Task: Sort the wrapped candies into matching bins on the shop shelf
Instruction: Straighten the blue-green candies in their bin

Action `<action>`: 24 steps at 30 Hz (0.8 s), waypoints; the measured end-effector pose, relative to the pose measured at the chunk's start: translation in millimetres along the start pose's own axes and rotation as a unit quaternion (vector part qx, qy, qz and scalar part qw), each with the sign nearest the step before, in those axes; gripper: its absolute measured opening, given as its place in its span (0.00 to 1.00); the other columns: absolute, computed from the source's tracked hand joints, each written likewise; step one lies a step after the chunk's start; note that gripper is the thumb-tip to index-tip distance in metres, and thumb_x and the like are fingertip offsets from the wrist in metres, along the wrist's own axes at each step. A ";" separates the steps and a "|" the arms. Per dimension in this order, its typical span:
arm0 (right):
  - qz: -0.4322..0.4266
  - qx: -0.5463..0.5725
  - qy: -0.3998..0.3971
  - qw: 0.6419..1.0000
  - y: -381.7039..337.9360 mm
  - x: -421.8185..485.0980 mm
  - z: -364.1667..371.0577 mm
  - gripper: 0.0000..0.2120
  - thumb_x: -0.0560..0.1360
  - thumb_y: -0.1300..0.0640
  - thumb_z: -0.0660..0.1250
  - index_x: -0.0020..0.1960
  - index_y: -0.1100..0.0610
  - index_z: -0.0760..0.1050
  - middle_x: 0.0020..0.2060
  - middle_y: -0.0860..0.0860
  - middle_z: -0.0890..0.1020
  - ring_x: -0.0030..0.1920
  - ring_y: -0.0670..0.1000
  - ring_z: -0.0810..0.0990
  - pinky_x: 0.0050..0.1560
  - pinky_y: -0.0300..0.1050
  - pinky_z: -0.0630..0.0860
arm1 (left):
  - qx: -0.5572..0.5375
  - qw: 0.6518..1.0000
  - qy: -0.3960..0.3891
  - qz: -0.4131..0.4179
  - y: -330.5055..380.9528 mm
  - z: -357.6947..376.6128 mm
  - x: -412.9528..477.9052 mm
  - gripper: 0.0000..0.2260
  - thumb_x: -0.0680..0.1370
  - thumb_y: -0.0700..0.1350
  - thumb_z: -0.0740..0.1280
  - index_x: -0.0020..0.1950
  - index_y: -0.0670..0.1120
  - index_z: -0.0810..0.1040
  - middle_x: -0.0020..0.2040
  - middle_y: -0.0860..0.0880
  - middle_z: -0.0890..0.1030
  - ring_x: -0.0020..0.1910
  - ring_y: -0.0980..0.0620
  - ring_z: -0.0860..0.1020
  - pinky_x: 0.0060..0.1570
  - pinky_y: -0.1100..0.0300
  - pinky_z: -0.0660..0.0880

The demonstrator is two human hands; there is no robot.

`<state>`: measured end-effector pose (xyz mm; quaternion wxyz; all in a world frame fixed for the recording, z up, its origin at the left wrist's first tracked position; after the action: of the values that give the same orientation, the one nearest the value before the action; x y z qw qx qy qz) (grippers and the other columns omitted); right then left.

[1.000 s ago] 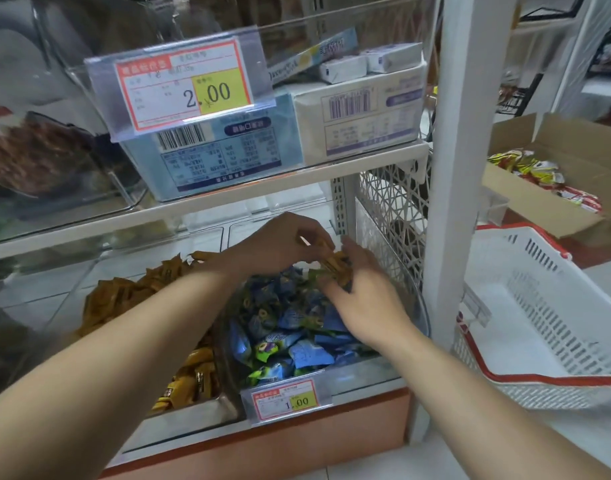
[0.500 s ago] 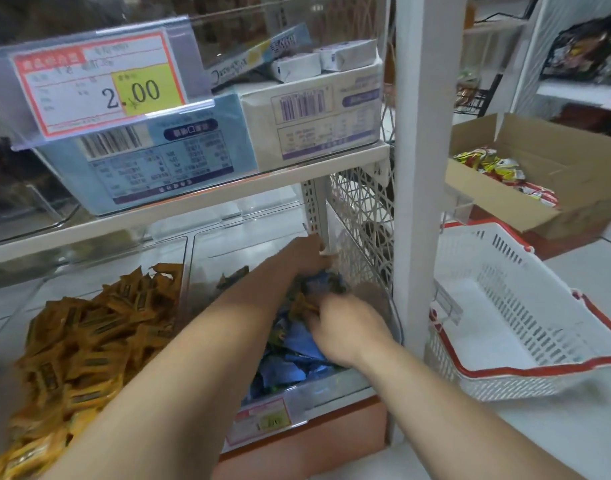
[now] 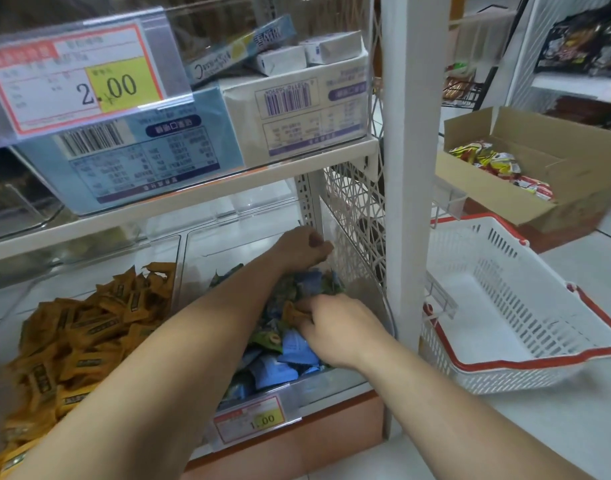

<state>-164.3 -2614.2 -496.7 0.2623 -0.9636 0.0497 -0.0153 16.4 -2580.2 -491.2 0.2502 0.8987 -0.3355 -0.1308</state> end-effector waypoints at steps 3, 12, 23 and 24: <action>0.001 -0.006 -0.002 1.000 -1.3 0.4 1.5 0.15 0.81 0.46 0.58 0.59 0.50 0.78 0.55 0.55 0.82 0.54 0.60 0.80 0.44 0.48 0.71 | -0.054 0.997 -0.036 -0.032 6.5 7.6 -0.8 0.11 0.82 0.50 0.64 0.60 0.46 0.72 0.57 0.45 0.80 0.52 0.45 0.79 0.52 0.54 0.74; 0.007 0.008 -0.004 1.000 -0.6 -1.1 -0.2 0.14 0.81 0.47 0.57 0.60 0.50 0.78 0.55 0.56 0.82 0.54 0.60 0.80 0.43 0.47 0.70 | 0.070 0.991 -0.114 -0.020 7.7 19.3 0.8 0.05 0.77 0.42 0.67 0.52 0.43 0.78 0.48 0.45 0.77 0.51 0.47 0.75 0.51 0.57 0.69; 0.001 0.025 0.006 1.000 0.9 -3.4 -0.8 0.15 0.81 0.45 0.58 0.61 0.47 0.77 0.53 0.55 0.83 0.54 0.59 0.80 0.43 0.46 0.70 | 0.056 0.992 -0.114 -0.011 1.9 6.3 -7.0 0.12 0.77 0.45 0.71 0.59 0.46 0.81 0.55 0.49 0.77 0.60 0.46 0.77 0.62 0.55 0.72; 0.001 0.025 0.006 1.000 1.1 -2.9 -0.6 0.15 0.81 0.44 0.58 0.62 0.47 0.77 0.54 0.55 0.83 0.54 0.60 0.80 0.44 0.46 0.71 | 0.038 0.993 -0.107 -0.016 1.9 3.6 -9.0 0.13 0.77 0.45 0.71 0.60 0.45 0.81 0.57 0.48 0.78 0.60 0.47 0.77 0.63 0.55 0.72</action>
<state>-167.3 -2615.2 -496.8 0.2862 -0.9565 0.0515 -0.0225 7.2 -2576.7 -492.6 0.1760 0.8936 -0.3511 -0.2172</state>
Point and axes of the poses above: each hand's wrist, its own x-axis towards the middle knuckle, its own z-axis out of the palm, y = z × x, the point moved 1 cm from there along x, towards the middle knuckle
